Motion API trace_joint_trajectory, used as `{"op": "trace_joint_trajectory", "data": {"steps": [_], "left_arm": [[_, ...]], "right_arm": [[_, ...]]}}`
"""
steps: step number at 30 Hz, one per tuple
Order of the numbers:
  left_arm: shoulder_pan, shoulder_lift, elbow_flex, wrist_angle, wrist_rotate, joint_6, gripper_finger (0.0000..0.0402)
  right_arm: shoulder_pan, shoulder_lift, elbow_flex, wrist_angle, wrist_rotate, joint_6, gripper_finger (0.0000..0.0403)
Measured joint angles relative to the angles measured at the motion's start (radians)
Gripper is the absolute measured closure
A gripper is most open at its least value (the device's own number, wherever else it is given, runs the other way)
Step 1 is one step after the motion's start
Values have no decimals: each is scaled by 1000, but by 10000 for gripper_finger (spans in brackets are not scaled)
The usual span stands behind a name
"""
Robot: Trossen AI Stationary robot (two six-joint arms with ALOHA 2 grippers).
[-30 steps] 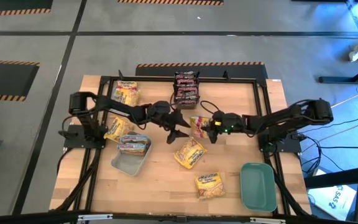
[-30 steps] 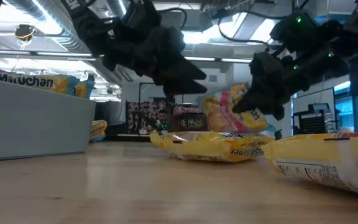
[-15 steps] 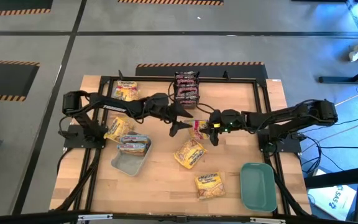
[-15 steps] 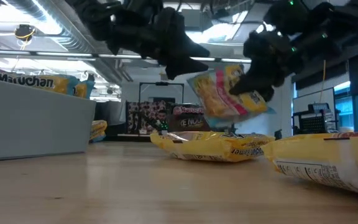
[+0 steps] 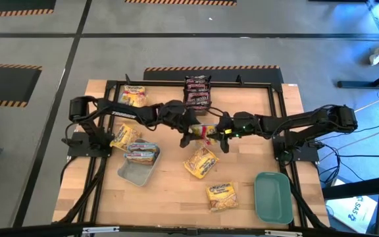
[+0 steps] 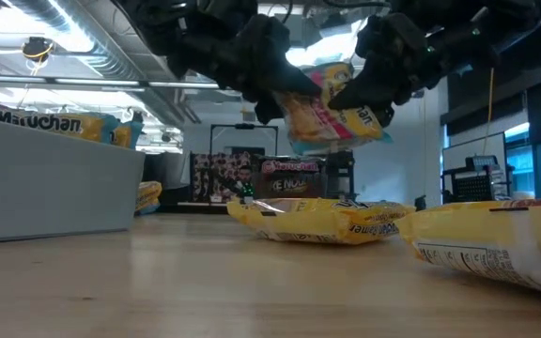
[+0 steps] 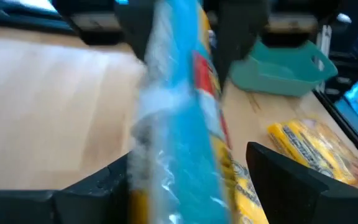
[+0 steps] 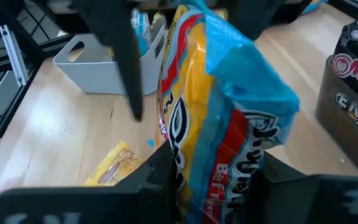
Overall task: Sort Maruchan noodles
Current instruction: Put the right blue noodle pack into the gray bin
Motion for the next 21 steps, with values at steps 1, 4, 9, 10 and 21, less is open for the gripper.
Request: {"op": "trace_joint_trajectory", "data": {"steps": [1,4,9,10,21], "left_arm": [[-4,5,0,2,0,0,153],[-11,12,0,9,-15,-1,160],[-19,13,0,24,-47,3,198],[-20,13,0,27,-47,4,209],[-19,7,0,-6,-45,5,276]], "right_arm": [[0,0,0,1,-1,0,307],[0,0,0,13,0,1,305],[0,0,0,44,0,3,291],[0,0,0,50,0,4,286],[-1,-36,0,15,15,-37,165]]}}
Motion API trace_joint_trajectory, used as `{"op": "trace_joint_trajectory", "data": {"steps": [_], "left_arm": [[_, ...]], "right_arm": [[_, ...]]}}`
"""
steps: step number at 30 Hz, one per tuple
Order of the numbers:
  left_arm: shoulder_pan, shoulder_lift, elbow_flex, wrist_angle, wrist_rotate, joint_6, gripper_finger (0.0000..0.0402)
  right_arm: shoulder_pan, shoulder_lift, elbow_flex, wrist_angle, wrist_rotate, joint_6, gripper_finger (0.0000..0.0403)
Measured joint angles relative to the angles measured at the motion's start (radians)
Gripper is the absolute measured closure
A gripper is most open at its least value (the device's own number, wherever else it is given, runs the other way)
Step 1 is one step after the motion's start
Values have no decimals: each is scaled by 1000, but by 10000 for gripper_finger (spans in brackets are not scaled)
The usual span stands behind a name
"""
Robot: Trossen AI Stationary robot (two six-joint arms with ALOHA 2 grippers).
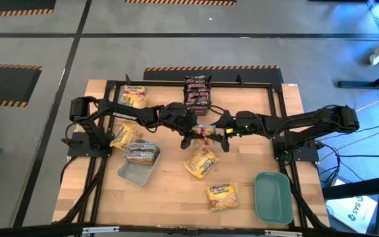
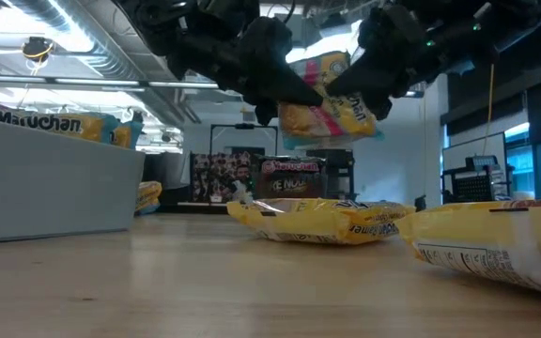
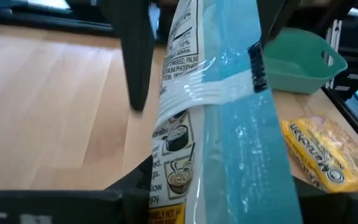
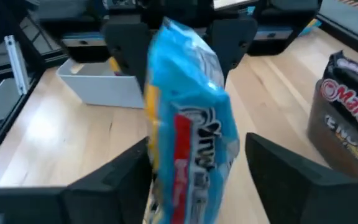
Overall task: Sort Maruchan noodles
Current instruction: Put the right blue noodle pack into the gray bin
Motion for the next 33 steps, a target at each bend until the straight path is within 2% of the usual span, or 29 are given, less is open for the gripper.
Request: {"op": "trace_joint_trajectory", "data": {"steps": [7,9,11,14,17,19,21,25,29,33], "left_arm": [[0,-47,-6,-73,0,7,274],[0,-66,-19,-74,-2,22,274],[0,-92,-50,-40,-12,25,273],[0,-102,-132,138,-17,7,273],[2,-100,-223,356,-7,-34,273],[2,-100,-262,502,-14,-51,273],[-4,-96,-285,580,-53,-55,273],[-8,-94,-294,679,-81,-56,272],[-8,-93,-288,668,-82,-54,272],[-7,-94,-288,673,-82,-51,272]], "right_arm": [[0,-201,-2,-313,16,-8,139],[4,-236,-25,-318,31,9,139],[18,-252,-88,-243,41,13,139],[47,-237,-218,23,49,39,139],[73,-171,-327,321,84,66,139],[89,-107,-354,484,113,67,139],[99,-50,-359,589,130,65,139],[99,77,-299,681,137,17,139],[98,181,-194,729,131,-75,139],[98,206,-117,728,138,-148,139]]}}
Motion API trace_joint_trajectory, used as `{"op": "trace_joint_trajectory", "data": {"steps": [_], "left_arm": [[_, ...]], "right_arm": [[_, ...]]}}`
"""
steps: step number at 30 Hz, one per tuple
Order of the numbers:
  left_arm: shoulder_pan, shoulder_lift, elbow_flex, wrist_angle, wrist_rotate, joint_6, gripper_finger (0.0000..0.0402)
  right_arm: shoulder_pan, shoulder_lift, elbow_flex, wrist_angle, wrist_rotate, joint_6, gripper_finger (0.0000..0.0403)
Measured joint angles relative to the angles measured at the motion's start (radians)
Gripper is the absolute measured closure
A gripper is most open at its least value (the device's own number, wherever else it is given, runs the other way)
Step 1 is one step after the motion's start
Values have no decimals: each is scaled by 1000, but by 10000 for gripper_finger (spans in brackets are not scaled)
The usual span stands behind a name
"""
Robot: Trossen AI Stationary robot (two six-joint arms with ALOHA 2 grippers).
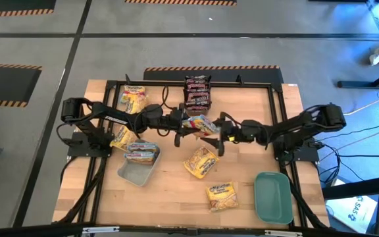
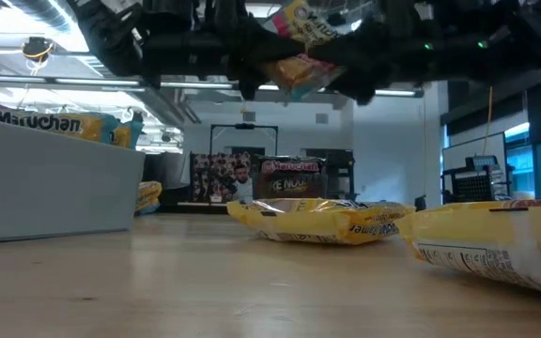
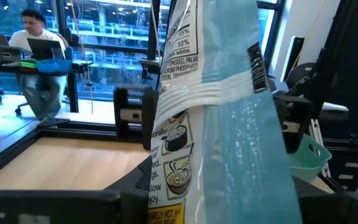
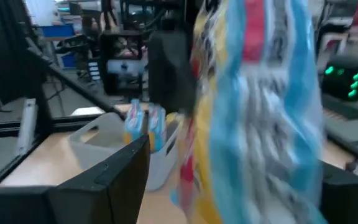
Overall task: Sort Maruchan noodles
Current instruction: Put the right blue noodle pack into the gray bin
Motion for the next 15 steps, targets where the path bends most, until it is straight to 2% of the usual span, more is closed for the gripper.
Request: {"op": "trace_joint_trajectory", "data": {"steps": [4,6,9,15], "left_arm": [[0,-2,0,12,-1,1,272],[0,-2,0,22,-1,1,272],[0,0,0,32,-1,0,272],[0,0,-1,26,-11,2,263]], "right_arm": [[-1,0,29,-4,19,-32,142],[-1,0,32,-7,24,-32,157],[0,-1,35,-32,44,-25,200],[0,-1,35,-40,51,-23,313]]}}
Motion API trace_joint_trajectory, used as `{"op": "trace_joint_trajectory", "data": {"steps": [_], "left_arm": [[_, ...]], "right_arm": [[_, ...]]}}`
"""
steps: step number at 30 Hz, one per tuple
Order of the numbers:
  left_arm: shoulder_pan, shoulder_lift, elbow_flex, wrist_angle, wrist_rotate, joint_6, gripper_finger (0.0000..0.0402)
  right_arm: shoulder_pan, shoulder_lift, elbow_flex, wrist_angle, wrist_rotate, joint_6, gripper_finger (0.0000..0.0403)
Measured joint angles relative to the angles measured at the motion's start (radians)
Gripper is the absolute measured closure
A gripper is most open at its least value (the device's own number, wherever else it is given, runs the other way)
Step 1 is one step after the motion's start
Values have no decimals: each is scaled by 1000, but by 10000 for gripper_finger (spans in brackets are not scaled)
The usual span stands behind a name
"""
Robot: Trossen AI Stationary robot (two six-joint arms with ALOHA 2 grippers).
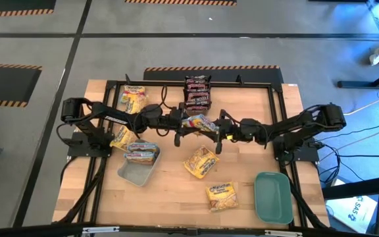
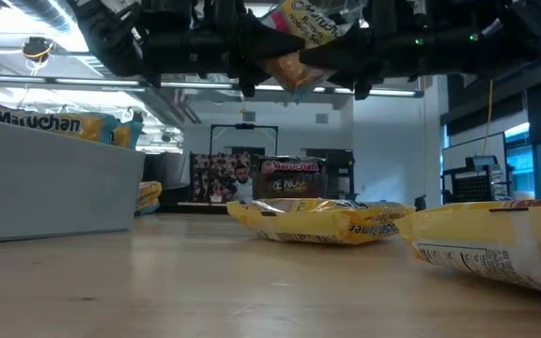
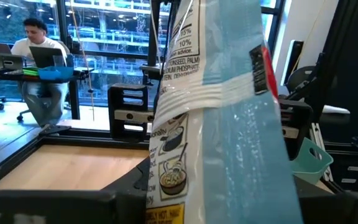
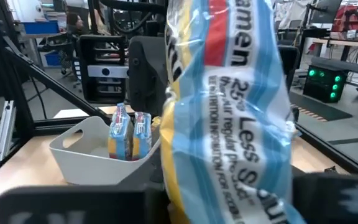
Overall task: Sort Maruchan noodles
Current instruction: Put the right blue noodle pack into the gray bin
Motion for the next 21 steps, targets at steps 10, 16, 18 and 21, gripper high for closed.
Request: {"op": "trace_joint_trajectory", "data": {"steps": [10,16,18,21], "left_arm": [[13,-41,1,-147,-7,-23,197],[64,-205,0,-507,-15,3,179],[77,-265,0,-604,-16,28,180],[86,-333,13,-687,-4,68,181]], "right_arm": [[0,-2,0,-39,11,-45,313],[-1,-6,1,-209,22,21,313],[-1,-6,2,-276,17,39,313],[0,-6,5,-367,-3,51,312]]}}
